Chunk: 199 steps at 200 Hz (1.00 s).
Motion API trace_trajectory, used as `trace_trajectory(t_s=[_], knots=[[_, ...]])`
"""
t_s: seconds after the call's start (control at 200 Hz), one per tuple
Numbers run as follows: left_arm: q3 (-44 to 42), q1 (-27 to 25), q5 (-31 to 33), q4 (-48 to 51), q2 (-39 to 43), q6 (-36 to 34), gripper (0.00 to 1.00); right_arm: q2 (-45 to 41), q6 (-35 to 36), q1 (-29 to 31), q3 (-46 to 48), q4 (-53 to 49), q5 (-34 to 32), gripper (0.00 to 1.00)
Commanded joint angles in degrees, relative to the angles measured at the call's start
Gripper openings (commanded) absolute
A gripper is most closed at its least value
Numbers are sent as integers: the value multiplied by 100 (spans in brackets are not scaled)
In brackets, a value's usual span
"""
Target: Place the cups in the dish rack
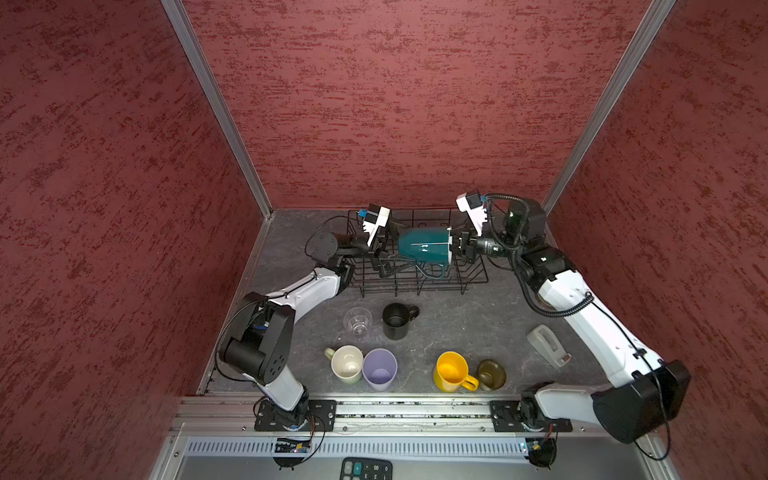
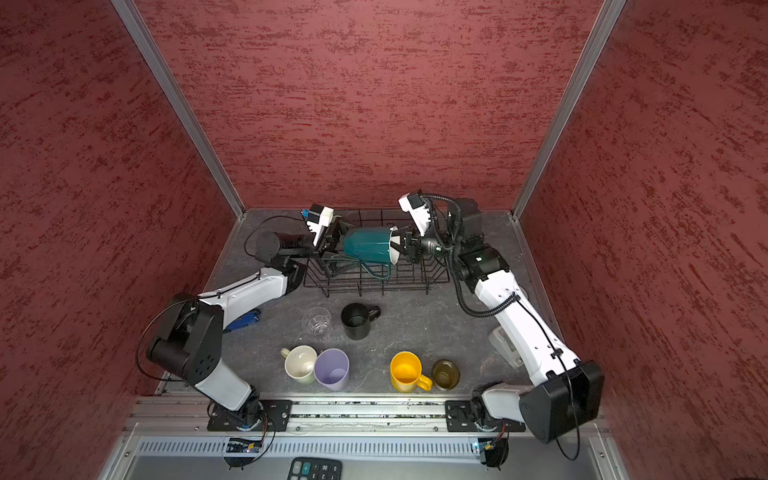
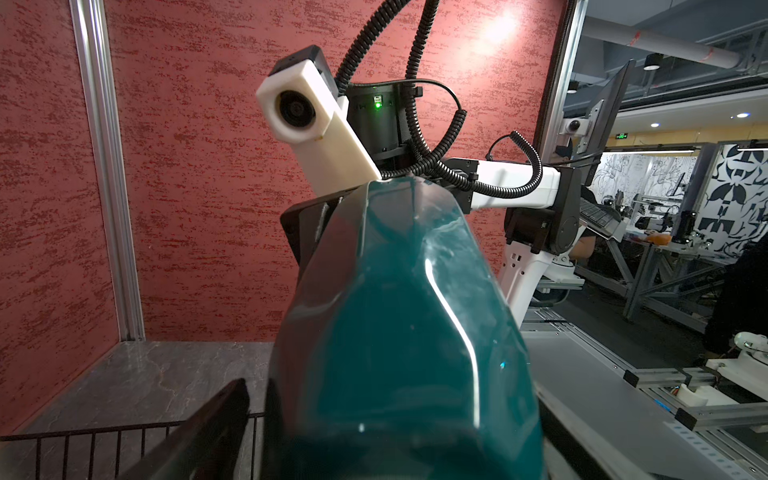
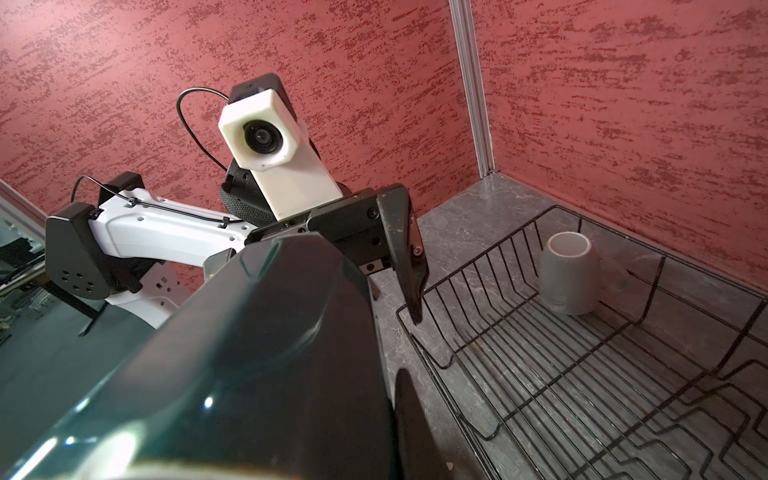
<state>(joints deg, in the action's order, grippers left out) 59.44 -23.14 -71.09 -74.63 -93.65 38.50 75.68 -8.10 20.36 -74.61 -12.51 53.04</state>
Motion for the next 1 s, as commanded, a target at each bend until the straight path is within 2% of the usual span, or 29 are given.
trace_trajectory(t_s=[0.0, 0.366, 0.651, 0.992], knots=[[166, -41, -46, -221, -66, -73, 100, -14, -215, 81, -29, 648, 279, 0], [252, -130, 24, -301, -160, -36, 97, 156, -515, 247, 146, 1100, 302, 0], [369, -191, 51, -632, -374, 324, 92, 246, -544, 362, 181, 1180, 230, 0], [405, -218, 11, -539, -365, 316, 72, 265, -595, 399, 227, 1279, 172, 0]])
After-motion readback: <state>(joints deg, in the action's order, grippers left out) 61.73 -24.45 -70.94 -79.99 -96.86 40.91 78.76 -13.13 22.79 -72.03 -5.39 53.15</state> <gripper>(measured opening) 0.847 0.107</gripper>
